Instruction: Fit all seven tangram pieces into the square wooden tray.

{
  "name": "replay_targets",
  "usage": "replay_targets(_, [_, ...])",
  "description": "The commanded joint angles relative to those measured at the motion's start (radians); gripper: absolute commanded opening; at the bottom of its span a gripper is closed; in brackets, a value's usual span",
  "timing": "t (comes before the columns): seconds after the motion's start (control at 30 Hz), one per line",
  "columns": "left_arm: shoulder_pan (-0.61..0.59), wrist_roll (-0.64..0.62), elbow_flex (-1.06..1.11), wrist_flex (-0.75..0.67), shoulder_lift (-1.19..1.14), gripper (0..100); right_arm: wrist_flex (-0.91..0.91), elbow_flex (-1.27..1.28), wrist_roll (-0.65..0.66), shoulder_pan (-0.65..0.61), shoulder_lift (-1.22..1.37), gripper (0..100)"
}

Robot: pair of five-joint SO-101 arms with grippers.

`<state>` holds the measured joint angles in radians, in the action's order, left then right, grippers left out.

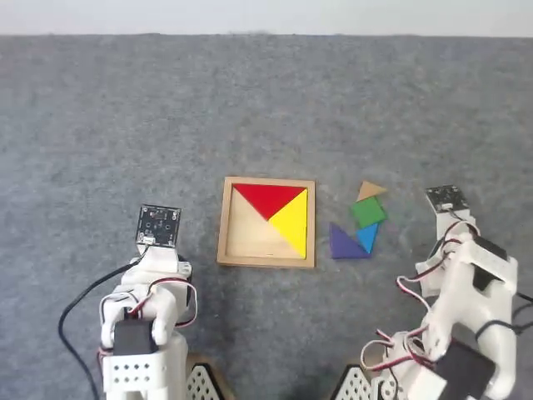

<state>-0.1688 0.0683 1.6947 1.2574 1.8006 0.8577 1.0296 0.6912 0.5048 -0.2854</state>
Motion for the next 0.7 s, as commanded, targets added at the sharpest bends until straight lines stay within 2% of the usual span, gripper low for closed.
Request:
replay_targets(0.0, [0.006, 0.002, -0.010, 0.003, 0.017, 2, -0.047, -0.063, 0.008, 0.027, 0.047, 20.6])
replay_targets(0.2, [0.006, 0.002, -0.010, 0.003, 0.017, 2, 0.102, -0.115, 0.006, 0.019, -0.107, 20.5])
replay_targets(0.37, [0.006, 0.002, -0.010, 0.003, 0.017, 2, 0.180, -0.104, 0.008, -0.062, -0.245, 20.5])
replay_targets(0.53, [0.006, 0.002, -0.010, 0.003, 0.017, 2, 0.185, -0.100, 0.008, -0.114, -0.222, 20.5])
replay_targets(0.67, [0.006, 0.002, -0.010, 0.003, 0.017, 2, 0.101, -0.104, -0.006, -0.114, -0.124, 20.5])
